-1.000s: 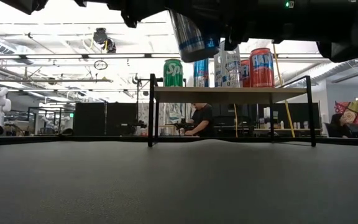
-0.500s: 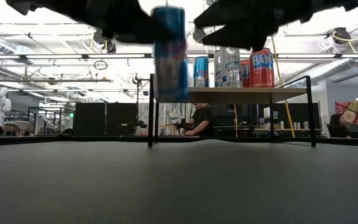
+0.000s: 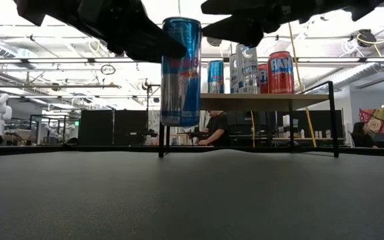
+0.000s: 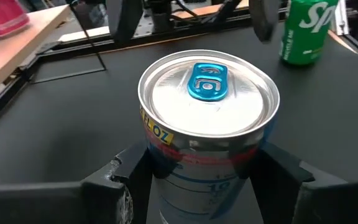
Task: Place canned beverage on shelf
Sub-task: Put the blue soda can on the shelf aligned with the other blue soda can
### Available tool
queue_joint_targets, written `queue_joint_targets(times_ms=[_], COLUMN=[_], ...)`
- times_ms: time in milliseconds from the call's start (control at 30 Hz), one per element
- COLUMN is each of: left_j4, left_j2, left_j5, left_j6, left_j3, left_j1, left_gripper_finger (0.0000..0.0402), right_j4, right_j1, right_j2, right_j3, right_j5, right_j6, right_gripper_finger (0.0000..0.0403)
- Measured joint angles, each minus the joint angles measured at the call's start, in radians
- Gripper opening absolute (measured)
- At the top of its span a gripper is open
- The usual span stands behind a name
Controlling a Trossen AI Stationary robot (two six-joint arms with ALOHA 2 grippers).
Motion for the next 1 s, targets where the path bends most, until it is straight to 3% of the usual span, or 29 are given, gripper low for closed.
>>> queue_joint_targets(times_ms=[100,367,767,1000], left_j4=[-0.001,-0.023,-0.054,-0.065], left_j2=[0.000,0.000,0.000,0.000], left_j5=[0.013,0.016,0.016,0.006], left_j6=[-0.002,-0.006,-0.058,-0.059], left_j3=[0.000,0.001,0.002,0.002], left_j1=[0.000,0.006,0.011,0.013], left_gripper_finger=[0.0205,0.0206,0.0206,0.0206], right_j4=[0.001,-0.104,-0.304,-0.361], right_j1=[-0.017,-0.034,-0.052,-0.072], right_j2=[0.034,0.108,0.150,0.150], right_j3=[0.026,0.129,0.245,0.267], right_j5=[-0.052,-0.055,-0.055,-0.091], right_j6=[-0.002,-0.013,0.040,0.061], right_gripper_finger=[0.0334,0.0351,0.0311,0.0254])
